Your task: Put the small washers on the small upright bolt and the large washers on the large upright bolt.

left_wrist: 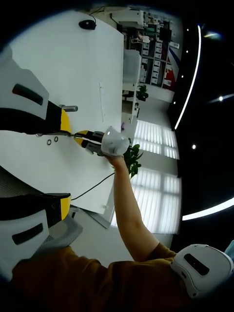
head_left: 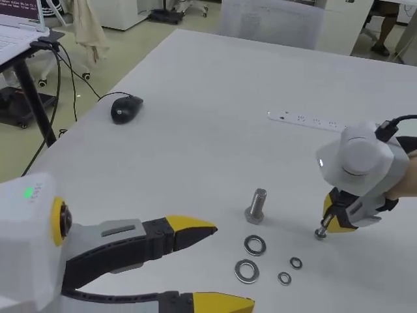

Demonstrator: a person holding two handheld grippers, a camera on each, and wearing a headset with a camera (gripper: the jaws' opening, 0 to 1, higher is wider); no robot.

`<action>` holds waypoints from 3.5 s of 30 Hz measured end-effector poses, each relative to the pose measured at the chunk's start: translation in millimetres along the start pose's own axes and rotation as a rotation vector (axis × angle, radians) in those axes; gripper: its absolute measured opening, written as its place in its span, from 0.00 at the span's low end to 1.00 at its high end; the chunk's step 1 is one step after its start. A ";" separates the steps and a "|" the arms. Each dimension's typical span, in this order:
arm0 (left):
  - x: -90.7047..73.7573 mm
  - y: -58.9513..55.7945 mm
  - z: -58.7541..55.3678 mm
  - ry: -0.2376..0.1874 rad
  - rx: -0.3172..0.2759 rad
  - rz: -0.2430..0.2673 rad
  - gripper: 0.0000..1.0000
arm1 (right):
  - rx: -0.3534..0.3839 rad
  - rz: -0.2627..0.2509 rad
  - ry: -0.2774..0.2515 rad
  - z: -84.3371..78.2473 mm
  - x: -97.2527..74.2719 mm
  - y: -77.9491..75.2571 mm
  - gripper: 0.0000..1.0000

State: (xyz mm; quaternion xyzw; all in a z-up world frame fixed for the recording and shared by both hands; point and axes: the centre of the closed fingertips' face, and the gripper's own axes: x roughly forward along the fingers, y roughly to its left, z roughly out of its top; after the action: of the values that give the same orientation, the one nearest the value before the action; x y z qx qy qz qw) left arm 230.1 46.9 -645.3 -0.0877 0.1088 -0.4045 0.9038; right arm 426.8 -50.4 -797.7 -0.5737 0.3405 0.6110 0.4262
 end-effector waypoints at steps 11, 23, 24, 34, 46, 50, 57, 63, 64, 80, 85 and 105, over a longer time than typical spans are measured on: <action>-0.9 3.7 -3.0 0.009 -0.010 0.005 0.46 | -0.003 0.022 0.001 -1.5 15.7 0.6 0.13; -0.9 5.1 -3.0 0.012 -0.014 0.005 0.46 | -0.001 0.023 -0.011 -4.5 20.6 1.6 0.15; -0.9 5.2 -2.7 0.011 -0.014 0.006 0.46 | 0.000 0.022 -0.005 -5.7 20.6 1.8 0.15; -0.4 3.2 -1.1 0.014 -0.003 0.002 0.46 | 0.029 0.002 -0.011 -12.6 7.0 5.6 0.15; 1.1 -7.7 4.0 0.013 0.025 -0.026 0.46 | 0.070 0.001 -0.019 -22.3 0.6 34.7 0.14; 0.4 -10.9 5.7 0.011 0.036 -0.034 0.46 | 0.065 0.007 -0.034 -17.3 3.0 46.0 0.14; -2.2 -16.9 8.8 0.003 0.050 -0.043 0.46 | 0.064 0.016 -0.053 -6.4 5.4 57.6 0.14; -4.2 -19.5 8.9 0.002 0.056 -0.046 0.46 | 0.044 0.031 -0.068 8.2 9.1 64.7 0.14; -4.7 -19.3 8.9 0.001 0.056 -0.044 0.46 | 0.038 0.038 -0.068 11.1 10.0 65.4 0.14; -10.0 -9.3 11.3 -0.016 0.048 -0.013 0.46 | -0.038 0.069 -0.065 38.7 24.3 50.4 0.15; -10.5 -6.6 9.5 -0.016 0.041 -0.005 0.46 | -0.054 0.090 -0.070 43.6 27.4 50.1 0.18; -10.1 -4.3 6.4 -0.020 0.030 0.008 0.46 | -0.083 0.087 -0.066 48.3 33.7 51.2 0.19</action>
State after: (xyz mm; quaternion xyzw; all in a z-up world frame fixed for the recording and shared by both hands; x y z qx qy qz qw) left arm 222.2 52.1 -636.8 -0.0776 0.0942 -0.4015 0.9077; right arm 361.0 -23.0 -829.5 -0.5550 0.3251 0.6612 0.3861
